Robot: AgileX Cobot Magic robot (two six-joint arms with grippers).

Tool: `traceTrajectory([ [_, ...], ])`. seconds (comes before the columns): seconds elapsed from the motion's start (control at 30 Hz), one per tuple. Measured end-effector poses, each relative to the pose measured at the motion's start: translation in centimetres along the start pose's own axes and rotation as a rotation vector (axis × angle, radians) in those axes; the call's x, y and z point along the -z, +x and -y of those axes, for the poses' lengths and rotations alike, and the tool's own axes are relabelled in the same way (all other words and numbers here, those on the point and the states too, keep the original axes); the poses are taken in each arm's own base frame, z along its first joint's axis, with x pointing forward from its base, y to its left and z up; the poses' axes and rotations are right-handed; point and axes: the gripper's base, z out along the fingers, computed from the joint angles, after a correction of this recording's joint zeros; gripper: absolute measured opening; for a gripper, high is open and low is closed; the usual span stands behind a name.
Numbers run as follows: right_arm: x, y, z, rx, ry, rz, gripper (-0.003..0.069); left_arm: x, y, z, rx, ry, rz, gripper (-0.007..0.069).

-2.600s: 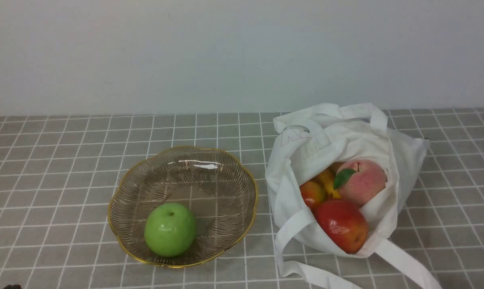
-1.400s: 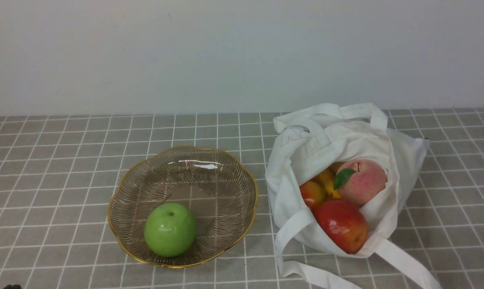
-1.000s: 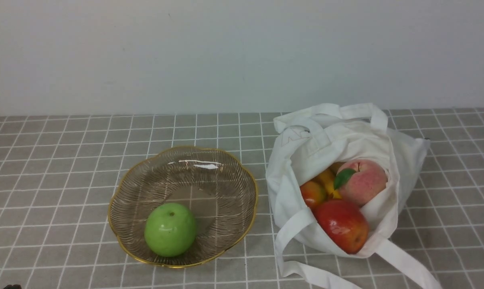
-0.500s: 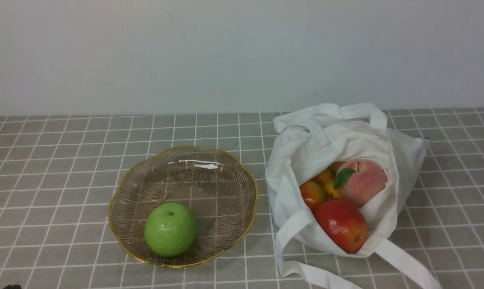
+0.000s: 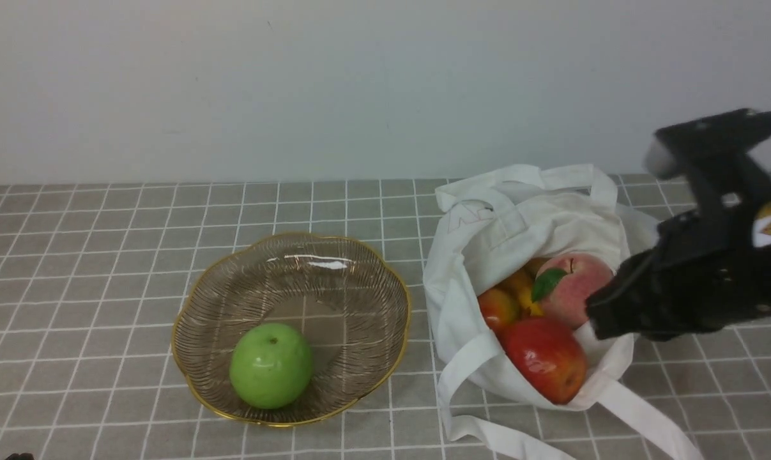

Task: Take the fruit out of the bag on the grey coffee tablecloth and place them on the plate.
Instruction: 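Reach into the cloth bag and grasp a fruit inside it with the right gripper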

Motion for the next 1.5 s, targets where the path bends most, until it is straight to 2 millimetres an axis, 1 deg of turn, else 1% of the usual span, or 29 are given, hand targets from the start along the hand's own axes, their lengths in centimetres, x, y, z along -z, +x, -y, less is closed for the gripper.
traceTrajectory([
  [0.03, -0.9, -0.3, 0.0, -0.002, 0.002, -0.02, 0.001, 0.0, 0.0, 0.0, 0.0, 0.0, 0.0, -0.0008],
  [0.07, -1.1, -0.5, 0.0, -0.008, 0.003, -0.025, 0.0018, 0.0, 0.0, 0.0, 0.0, 0.0, 0.0, -0.0008],
  [0.13, -2.6, -1.0, 0.1, -0.014, 0.013, -0.057, 0.0051, 0.0, 0.0, 0.0, 0.0, 0.0, 0.0, -0.0008],
  [0.2, -3.8, -1.3, 0.4, -0.019, 0.021, -0.074, 0.0107, 0.0, 0.0, 0.0, 0.0, 0.0, 0.0, -0.0008],
  [0.27, -4.9, -1.6, 0.6, -0.016, 0.031, -0.077, 0.0188, 0.0, 0.0, 0.0, 0.0, 0.0, 0.0, -0.0008],
  [0.37, -6.8, -1.8, 1.0, 0.0, 0.058, -0.09, 0.0347, 0.0, 0.0, 0.0, 0.0, 0.0, 0.0, -0.0008],
  [0.47, -8.1, -1.7, 1.4, -0.006, 0.077, -0.106, 0.0508, 0.0, 0.0, 0.0, 0.0, 0.0, 0.0, -0.0008],
  [0.5, -8.6, -1.7, 1.5, -0.011, 0.082, -0.117, 0.055, 0.0, 0.0, 0.0, 0.0, 0.0, 0.0, -0.0008],
  [0.53, -9.1, -1.6, 1.6, -0.014, 0.089, -0.131, 0.0615, 0.0, 0.0, 0.0, 0.0, 0.0, 0.0, -0.0008],
  [0.57, -9.2, -1.6, 1.6, -0.014, 0.09, -0.134, 0.0615, 0.0, 0.0, 0.0, 0.0, 0.0, 0.0, -0.0008],
  [0.6, -9.6, -1.5, 1.7, -0.013, 0.094, -0.144, 0.0645, 0.0, 0.0, 0.0, 0.0, 0.0, 0.0, -0.0008],
  [0.67, -10.6, -1.5, 1.9, -0.009, 0.103, -0.168, 0.068, 0.0, 0.0, 0.0, 0.0, 0.0, 0.0, -0.0008],
  [0.8, -11.7, -1.3, 2.1, -0.022, 0.108, -0.196, 0.0691, 0.0, 0.0, 0.0, 0.0, 0.0, 0.0, -0.0008],
  [0.93, -12.1, -1.2, 2.1, -0.026, 0.108, -0.205, 0.0691, 0.0, 0.0, 0.0, 0.0, 0.0, 0.0, -0.0008],
  [1.03, -12.1, -1.2, 2.1, -0.029, 0.109, -0.21, 0.0657, 0.0, 0.0, 0.0, 0.0, 0.0, 0.0, -0.0008],
  [1.07, -12.1, -1.1, 2.1, -0.03, 0.109, -0.217, 0.0623, 0.0, 0.0, 0.0, 0.0, 0.0, 0.0, -0.0008],
  [1.13, -12.1, -1.0, 2.1, -0.032, 0.109, -0.229, 0.0599, 0.0, 0.0, 0.0, 0.0, 0.0, 0.0, -0.0008],
  [1.23, -11.9, -0.9, 2.1, -0.026, 0.114, -0.243, 0.06, 0.0, 0.0, 0.0, 0.0, 0.0, 0.0, -0.0008],
  [1.27, -11.6, -1.0, 2.1, -0.022, 0.116, -0.24, 0.06, 0.0, 0.0, 0.0, 0.0, 0.0, 0.0, -0.0008],
  [1.33, -10.3, -1.3, 2.0, -0.016, 0.117, -0.211, 0.06, 0.0, 0.0, 0.0, 0.0, 0.0, 0.0, -0.0008],
  [1.4, -8.4, -1.8, 1.7, -0.019, 0.116, -0.161, 0.06, 0.0, 0.0, 0.0, 0.0, 0.0, 0.0, -0.0008],
  [1.43, -8.2, -1.9, 1.7, -0.02, 0.116, -0.156, 0.06, 0.0, 0.0, 0.0, 0.0, 0.0, 0.0, -0.0008],
  [1.47, -6.4, -2.6, 1.5, -0.029, 0.116, -0.102, 0.06, 0.0, 0.0, 0.0, 0.0, 0.0, 0.0, -0.0008],
  [1.5, -5.3, -3.1, 1.3, -0.028, 0.118, -0.067, 0.06, 0.0, 0.0, 0.0, 0.0, 0.0, 0.0, -0.0008],
])
